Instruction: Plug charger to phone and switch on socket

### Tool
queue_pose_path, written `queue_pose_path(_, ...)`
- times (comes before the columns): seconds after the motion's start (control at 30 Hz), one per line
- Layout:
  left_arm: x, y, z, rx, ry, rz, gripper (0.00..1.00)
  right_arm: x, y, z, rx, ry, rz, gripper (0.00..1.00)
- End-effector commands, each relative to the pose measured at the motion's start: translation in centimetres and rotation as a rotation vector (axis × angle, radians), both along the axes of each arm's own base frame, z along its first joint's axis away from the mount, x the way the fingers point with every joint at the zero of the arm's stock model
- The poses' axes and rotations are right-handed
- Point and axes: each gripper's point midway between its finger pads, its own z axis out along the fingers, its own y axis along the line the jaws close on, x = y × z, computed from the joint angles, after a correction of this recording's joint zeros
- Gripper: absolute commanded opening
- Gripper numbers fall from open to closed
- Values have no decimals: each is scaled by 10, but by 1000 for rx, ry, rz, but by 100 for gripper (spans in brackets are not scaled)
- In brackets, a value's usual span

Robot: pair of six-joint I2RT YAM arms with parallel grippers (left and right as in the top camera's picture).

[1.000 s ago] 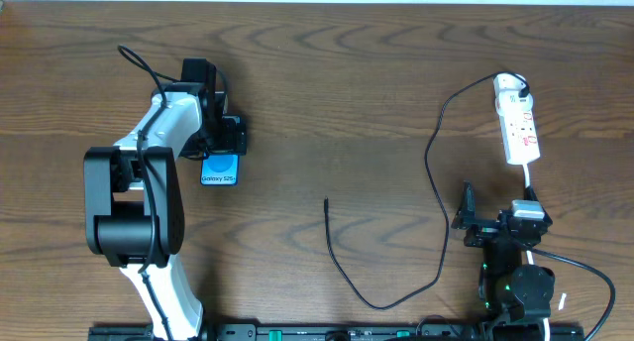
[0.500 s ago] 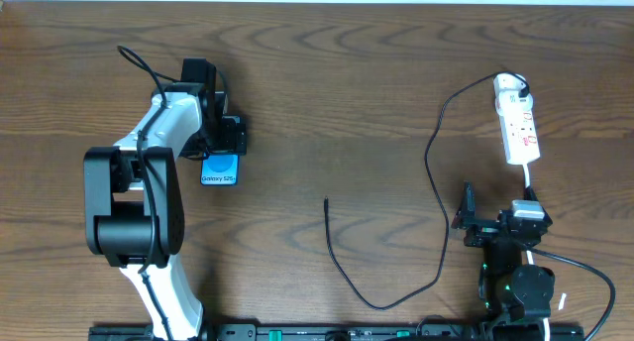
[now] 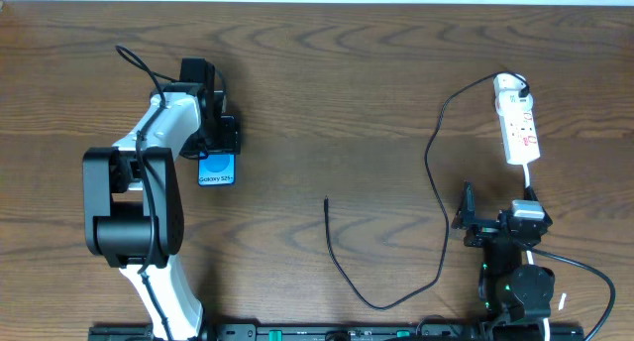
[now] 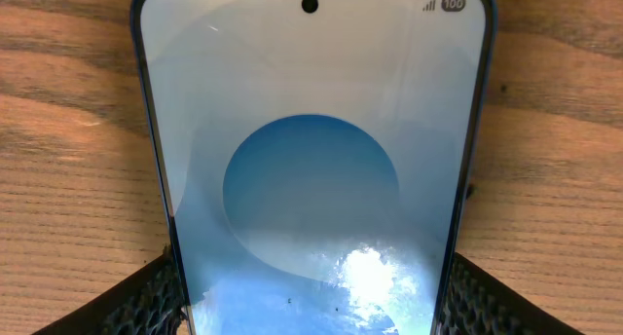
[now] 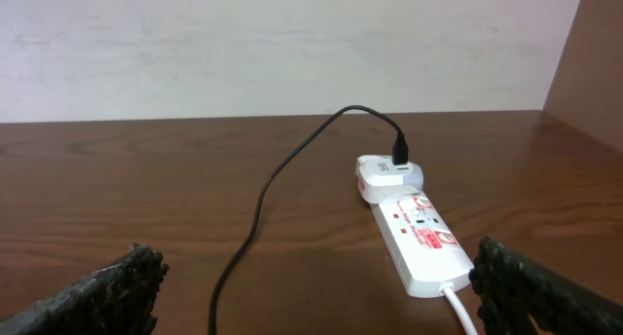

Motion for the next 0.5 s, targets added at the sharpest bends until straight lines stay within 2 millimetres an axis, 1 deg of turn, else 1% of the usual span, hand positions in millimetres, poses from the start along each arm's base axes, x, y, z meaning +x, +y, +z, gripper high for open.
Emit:
queue_pose_path(0.0,-29,-5,-37,-27,123,6,72,0,-2,0,10,-3,-10,99)
queue_pose_path(0.33,-29,-5,-37,-27,123,6,72,0,-2,0,10,-3,-10,99)
queue_pose_path(0.4,-29,-5,-37,-27,123,6,80,0,-2,0,10,-3,-10,99)
queue_pose_path(0.47,-29,-5,-37,-27,124,6,85,0,-2,0,10,-3,-10,99)
